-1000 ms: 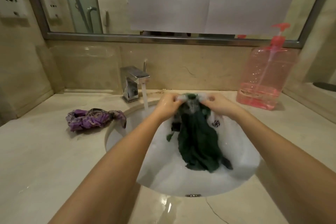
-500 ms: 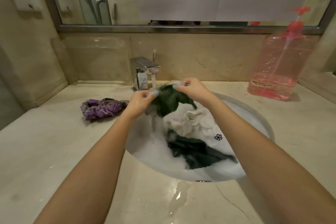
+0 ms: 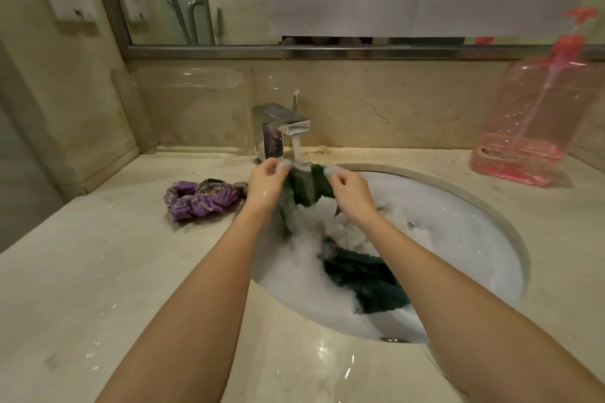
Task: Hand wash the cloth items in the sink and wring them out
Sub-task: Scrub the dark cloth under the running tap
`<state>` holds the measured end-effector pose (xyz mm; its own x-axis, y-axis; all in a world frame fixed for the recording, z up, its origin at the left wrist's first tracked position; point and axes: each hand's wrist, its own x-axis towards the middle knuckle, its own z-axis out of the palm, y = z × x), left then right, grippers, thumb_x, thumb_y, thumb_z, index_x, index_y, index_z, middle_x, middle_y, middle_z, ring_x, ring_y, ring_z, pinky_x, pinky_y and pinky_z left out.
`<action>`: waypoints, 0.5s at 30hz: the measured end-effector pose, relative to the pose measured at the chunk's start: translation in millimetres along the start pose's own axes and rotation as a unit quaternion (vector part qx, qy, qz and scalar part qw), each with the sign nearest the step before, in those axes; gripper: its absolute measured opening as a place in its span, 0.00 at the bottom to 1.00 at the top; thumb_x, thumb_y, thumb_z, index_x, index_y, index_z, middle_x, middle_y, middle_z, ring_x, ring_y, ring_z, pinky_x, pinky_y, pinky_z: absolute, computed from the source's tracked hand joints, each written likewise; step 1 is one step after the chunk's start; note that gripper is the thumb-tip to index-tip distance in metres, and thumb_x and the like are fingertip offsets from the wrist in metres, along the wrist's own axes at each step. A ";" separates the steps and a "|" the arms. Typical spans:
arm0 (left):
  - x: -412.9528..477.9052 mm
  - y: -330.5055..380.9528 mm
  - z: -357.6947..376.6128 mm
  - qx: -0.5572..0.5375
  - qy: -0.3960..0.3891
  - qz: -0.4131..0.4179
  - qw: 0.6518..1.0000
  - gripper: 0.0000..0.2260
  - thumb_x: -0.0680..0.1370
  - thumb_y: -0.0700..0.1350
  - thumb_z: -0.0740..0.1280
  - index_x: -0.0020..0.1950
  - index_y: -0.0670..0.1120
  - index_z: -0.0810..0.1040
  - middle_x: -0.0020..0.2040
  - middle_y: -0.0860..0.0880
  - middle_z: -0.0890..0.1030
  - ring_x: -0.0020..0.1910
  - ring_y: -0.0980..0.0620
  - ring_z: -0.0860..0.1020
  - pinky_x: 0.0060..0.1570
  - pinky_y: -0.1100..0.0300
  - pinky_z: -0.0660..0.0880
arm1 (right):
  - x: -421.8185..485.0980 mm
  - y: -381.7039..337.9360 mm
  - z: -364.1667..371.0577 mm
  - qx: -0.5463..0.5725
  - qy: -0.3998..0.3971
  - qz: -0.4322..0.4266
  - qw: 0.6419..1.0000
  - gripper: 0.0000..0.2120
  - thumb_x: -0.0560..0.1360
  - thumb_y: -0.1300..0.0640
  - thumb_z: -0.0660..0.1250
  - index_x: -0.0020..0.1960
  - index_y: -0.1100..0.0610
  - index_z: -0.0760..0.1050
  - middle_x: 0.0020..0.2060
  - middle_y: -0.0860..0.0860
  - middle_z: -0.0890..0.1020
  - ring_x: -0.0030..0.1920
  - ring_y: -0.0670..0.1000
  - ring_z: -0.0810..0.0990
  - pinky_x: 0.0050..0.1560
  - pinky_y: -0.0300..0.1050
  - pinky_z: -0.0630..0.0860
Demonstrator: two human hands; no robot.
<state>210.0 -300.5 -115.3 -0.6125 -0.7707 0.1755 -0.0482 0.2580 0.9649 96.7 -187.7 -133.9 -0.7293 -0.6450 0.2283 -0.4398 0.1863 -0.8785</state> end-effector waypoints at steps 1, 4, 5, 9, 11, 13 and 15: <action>0.0 1.0 3.3 -0.014 0.012 -0.002 1.000 0.09 0.82 0.46 0.62 0.54 0.42 0.77 0.46 0.50 0.79 0.47 0.55 0.77 0.41 0.68 0.72 | 0.0 -3.4 2.6 0.031 -0.004 -0.002 1.000 0.17 0.83 0.52 0.56 0.37 0.56 0.69 0.34 0.50 0.72 0.37 0.48 0.71 0.40 0.42 0.68; 0.6 1.5 13.2 -0.026 0.015 -0.005 1.000 0.05 0.83 0.44 0.59 0.51 0.44 0.73 0.44 0.49 0.77 0.45 0.52 0.77 0.41 0.64 0.75 | 2.2 -13.5 14.3 0.111 -0.042 0.034 0.992 0.12 0.84 0.53 0.54 0.55 0.56 0.74 0.45 0.50 0.77 0.49 0.49 0.76 0.53 0.45 0.73; 2.2 2.1 15.9 -0.017 0.015 -0.004 1.000 0.05 0.83 0.43 0.59 0.52 0.44 0.72 0.46 0.47 0.77 0.47 0.49 0.78 0.47 0.59 0.76 | 1.8 -15.7 18.0 0.123 -0.051 0.044 0.990 0.13 0.84 0.53 0.53 0.61 0.55 0.73 0.49 0.51 0.78 0.53 0.49 0.76 0.56 0.45 0.74; 4.4 7.0 26.4 -0.001 0.051 -0.036 0.998 0.11 0.83 0.41 0.58 0.64 0.41 0.72 0.60 0.41 0.77 0.59 0.42 0.76 0.60 0.50 0.73 | -1.9 -29.1 33.8 0.136 -0.052 0.040 0.989 0.11 0.84 0.54 0.53 0.60 0.53 0.72 0.50 0.50 0.77 0.50 0.46 0.76 0.47 0.39 0.73; 1.8 7.1 36.8 -0.045 0.040 -0.059 0.996 0.11 0.83 0.41 0.56 0.57 0.38 0.75 0.54 0.39 0.78 0.56 0.39 0.76 0.52 0.53 0.75 | 3.6 -34.7 38.1 0.115 -0.032 0.045 0.992 0.10 0.83 0.54 0.54 0.54 0.54 0.74 0.47 0.51 0.78 0.48 0.48 0.76 0.46 0.42 0.73; -7.7 12.7 50.6 -0.051 0.029 -0.074 0.996 0.09 0.83 0.42 0.57 0.48 0.42 0.75 0.44 0.44 0.78 0.47 0.45 0.78 0.38 0.63 0.75 | 13.6 -27.9 33.7 0.118 0.007 0.095 0.988 0.11 0.82 0.52 0.55 0.47 0.53 0.74 0.43 0.51 0.78 0.46 0.50 0.77 0.48 0.45 0.74; -16.2 16.4 62.7 -0.036 0.022 -0.071 0.997 0.10 0.82 0.42 0.58 0.45 0.43 0.76 0.44 0.44 0.79 0.43 0.49 0.78 0.37 0.61 0.73 | 21.1 -16.6 24.5 0.135 0.027 0.127 0.982 0.12 0.82 0.53 0.56 0.44 0.53 0.75 0.43 0.51 0.79 0.48 0.53 0.79 0.51 0.46 0.75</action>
<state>169.7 -247.2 -114.5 -0.5679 -0.8220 0.0429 -0.0750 0.1035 0.9918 101.5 -222.5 -124.7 -0.8275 -0.5615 0.0038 -0.0911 0.1276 -0.9876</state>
